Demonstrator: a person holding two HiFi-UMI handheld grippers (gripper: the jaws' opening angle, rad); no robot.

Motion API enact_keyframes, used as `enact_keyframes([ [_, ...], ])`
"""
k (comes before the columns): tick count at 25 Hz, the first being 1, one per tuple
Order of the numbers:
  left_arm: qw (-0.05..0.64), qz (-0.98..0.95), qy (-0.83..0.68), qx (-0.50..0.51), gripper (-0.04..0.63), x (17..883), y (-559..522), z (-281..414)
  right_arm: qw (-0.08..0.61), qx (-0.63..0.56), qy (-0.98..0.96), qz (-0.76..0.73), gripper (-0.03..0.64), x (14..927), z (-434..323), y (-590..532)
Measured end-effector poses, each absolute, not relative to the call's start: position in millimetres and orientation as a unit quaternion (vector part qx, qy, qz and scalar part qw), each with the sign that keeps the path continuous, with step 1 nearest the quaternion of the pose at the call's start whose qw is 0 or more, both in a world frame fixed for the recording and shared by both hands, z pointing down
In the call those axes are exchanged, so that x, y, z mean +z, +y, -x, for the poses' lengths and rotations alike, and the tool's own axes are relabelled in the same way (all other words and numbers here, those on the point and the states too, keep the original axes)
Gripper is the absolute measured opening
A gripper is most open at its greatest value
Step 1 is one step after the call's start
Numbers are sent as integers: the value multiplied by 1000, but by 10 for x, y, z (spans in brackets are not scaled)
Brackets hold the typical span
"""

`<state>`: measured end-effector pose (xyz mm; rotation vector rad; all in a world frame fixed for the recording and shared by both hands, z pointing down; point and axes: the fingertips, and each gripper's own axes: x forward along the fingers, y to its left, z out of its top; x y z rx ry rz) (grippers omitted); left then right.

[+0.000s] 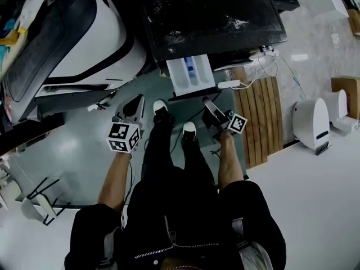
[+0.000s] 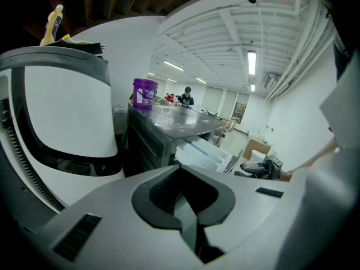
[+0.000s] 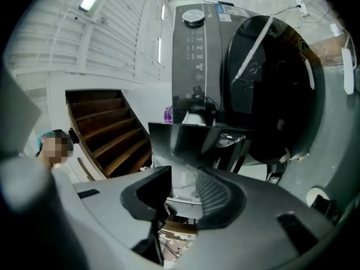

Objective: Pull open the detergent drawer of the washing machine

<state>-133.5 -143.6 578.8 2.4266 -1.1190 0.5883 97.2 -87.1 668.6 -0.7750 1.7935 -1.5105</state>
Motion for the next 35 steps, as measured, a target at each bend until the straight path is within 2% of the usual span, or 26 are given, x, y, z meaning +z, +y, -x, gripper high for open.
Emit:
enact_keyframes([
  [3, 198, -870, -404, 203, 20, 5707, -1395, 1290, 305, -569, 698, 310, 105, 6554, -1026, -827],
  [5, 193, -871, -407, 196, 20, 5649, -1387, 1233, 274, -558, 716, 318, 41, 6450, -1042, -821],
  [8, 184, -874, -408, 188, 20, 5550, -1333, 1131, 229, -541, 744, 320, 3, 6293, -1028, -754],
  [15, 150, -883, -407, 178, 20, 5277, -1142, 896, 183, -491, 789, 323, 3, 5811, -1047, -713],
  [24, 112, -891, -414, 153, 20, 4870, -959, 633, -17, -313, 824, 472, 3, 5372, -1361, -836],
  [35, 62, -896, -422, 123, 20, 4412, -855, 464, -72, -129, 819, 554, 3, 4532, -1572, -827],
])
